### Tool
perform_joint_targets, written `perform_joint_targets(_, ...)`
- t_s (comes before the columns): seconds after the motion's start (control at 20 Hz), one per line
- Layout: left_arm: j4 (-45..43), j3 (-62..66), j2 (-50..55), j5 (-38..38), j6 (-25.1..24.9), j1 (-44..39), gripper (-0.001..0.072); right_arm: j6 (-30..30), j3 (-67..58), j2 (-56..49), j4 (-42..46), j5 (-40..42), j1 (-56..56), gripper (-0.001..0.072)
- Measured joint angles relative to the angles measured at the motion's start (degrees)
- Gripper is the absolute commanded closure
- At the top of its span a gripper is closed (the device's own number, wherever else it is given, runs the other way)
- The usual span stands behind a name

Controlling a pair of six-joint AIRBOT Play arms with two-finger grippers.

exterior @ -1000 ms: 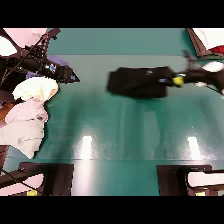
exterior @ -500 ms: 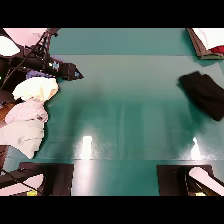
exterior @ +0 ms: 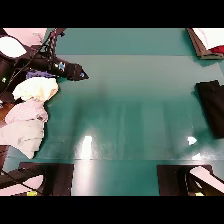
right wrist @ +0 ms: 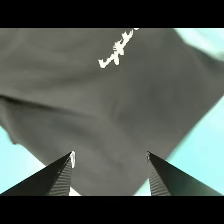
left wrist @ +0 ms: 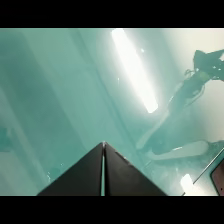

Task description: Fold the shirts.

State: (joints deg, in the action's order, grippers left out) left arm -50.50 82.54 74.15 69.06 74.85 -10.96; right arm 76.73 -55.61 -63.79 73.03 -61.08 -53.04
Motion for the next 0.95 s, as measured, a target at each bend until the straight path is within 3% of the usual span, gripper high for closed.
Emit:
perform_joint_targets(0.1, -0.1, 0.0, 0.0, -0.1, -0.4, 0.0, 0.0682, 1.7, -4.3, -0.7, 1.7, -4.0, 0.0, 0.0184)
perform_joint_targets(0.25, -0.2, 0.0, 0.0, -0.8, -1.3, -0.1, 0.0682, 3.2, -8.9, -1.2, -4.7, -9.1, 3.8, 0.0281)
perform_joint_targets(0.5, -0.2, 0.0, 0.0, -1.0, -2.1, -0.1, 0.0682, 4.0, -11.3, -1.4, -15.2, -13.6, 19.9, 0.0286)
perform_joint_targets(0.55, -0.1, 0.0, 0.0, -1.0, -2.2, -0.1, 0.0682, 4.0, -11.5, -1.4, -16.3, -13.9, 23.6, 0.0351)
perform_joint_targets(0.65, 0.0, 0.0, 0.0, -1.0, -2.3, -0.1, 0.0682, 4.0, -11.7, -1.4, -17.4, -14.4, 30.6, 0.0698)
perform_joint_targets(0.95, 0.0, 0.0, 0.0, -1.1, -2.4, -0.1, 0.0681, 3.9, -11.9, -1.4, -18.7, -14.8, 43.6, 0.0696)
